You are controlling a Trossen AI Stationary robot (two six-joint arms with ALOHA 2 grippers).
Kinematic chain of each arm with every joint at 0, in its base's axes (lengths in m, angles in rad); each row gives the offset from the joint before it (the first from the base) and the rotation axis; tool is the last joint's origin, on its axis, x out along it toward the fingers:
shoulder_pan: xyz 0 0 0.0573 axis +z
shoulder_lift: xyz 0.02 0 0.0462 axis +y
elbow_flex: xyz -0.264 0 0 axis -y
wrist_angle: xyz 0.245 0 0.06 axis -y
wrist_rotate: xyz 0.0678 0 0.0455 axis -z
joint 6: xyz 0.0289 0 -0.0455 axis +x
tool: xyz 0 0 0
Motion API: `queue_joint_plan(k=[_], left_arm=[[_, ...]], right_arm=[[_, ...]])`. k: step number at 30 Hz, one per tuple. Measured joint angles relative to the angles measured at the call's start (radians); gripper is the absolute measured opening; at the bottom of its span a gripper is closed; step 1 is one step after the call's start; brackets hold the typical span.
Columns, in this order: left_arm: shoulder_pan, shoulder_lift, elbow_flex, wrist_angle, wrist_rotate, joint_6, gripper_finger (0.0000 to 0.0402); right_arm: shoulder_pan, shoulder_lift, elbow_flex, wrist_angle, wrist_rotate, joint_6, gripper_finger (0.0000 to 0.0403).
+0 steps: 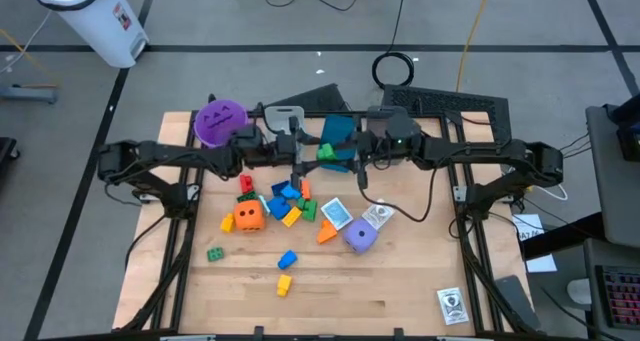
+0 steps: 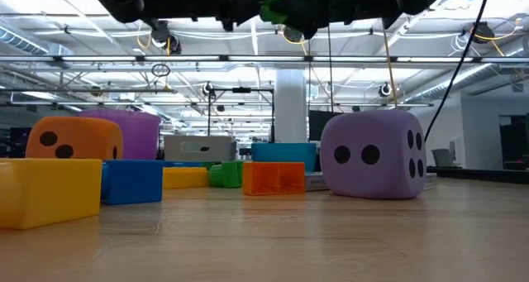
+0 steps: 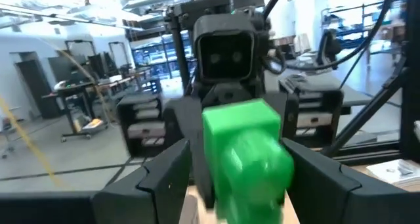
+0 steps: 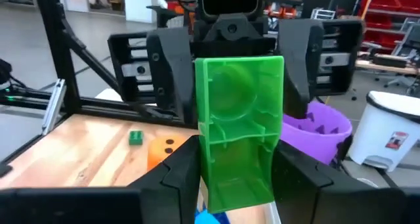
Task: Pick & Place Toys
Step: Put the green game piece into the gray bin
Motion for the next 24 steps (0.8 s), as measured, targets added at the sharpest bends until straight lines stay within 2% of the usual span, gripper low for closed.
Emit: queue_joint_plan(k=[3, 10, 14, 24], left_arm=[[-0.001, 0.029, 0.042, 0.008, 0.029, -0.001, 0.0232], [-0.004, 0.068, 0.108, -0.05, 0.027, 0.002, 0.0232], [-0.007, 0.071, 0.126, -0.078, 0.023, 0.002, 0.0229], [-0.013, 0.071, 0.128, -0.08, -0.002, 0.006, 0.0135]], right_arm=[[0.001, -0.002, 0.0, 0.015, -0.001, 0.012, 0.0139], [0.006, -0.002, 0.0, 0.014, 0.0, 0.013, 0.0139], [0.006, -0.002, 0.0, 0.013, 0.0, 0.031, 0.0153], [0.006, -0.002, 0.0, 0.014, 0.003, 0.033, 0.0174]])
